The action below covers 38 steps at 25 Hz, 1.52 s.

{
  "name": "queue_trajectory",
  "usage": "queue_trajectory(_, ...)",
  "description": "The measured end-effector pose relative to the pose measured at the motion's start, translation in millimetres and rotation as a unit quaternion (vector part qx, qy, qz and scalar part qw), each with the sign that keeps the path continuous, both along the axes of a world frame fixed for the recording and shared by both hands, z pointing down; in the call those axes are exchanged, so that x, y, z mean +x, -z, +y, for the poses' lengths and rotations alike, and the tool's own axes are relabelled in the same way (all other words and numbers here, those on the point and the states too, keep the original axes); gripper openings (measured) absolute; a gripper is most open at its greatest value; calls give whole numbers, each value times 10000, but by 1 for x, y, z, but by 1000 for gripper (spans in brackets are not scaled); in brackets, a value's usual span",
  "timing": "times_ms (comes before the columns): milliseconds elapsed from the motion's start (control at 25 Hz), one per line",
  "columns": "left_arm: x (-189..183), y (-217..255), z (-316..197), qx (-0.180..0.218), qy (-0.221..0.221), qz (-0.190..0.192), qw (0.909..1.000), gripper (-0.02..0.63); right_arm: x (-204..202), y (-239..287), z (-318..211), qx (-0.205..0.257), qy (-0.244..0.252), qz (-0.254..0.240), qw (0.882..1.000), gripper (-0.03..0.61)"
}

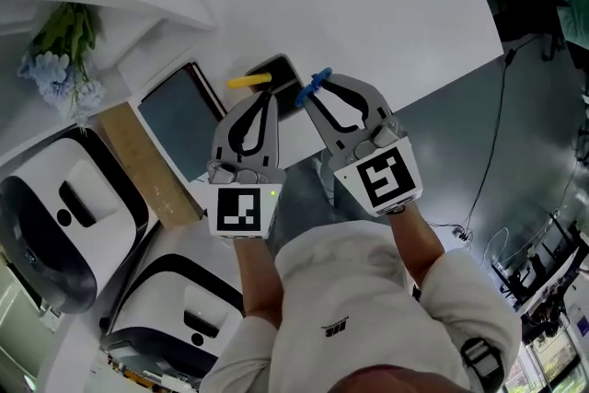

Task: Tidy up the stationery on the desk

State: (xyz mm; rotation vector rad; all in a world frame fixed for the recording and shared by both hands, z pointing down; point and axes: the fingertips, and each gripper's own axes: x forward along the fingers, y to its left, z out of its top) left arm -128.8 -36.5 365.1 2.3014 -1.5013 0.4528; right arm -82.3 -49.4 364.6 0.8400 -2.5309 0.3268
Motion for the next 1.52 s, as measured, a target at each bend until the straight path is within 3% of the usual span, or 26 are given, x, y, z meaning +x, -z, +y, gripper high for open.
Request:
queue_trajectory(440, -25, -7, 24, -83, 259, -102, 9996, 0, -38, -23, 27, -227, 433, 14, 9988, 63)
queue_trajectory(1040, -32, -16, 30, -154, 494, -241, 9984, 0, -51, -76, 37, -497, 861, 645, 9930, 81)
queue_trajectory(1160, -35, -13, 29, -145, 535, -262, 9981, 0, -53, -77, 39, -518, 983, 662, 9916, 132)
queue_trajectory(1520, -41, -4, 26, -94, 540, -307, 9980, 0, -49, -56, 33, -362, 906, 543, 9937, 115)
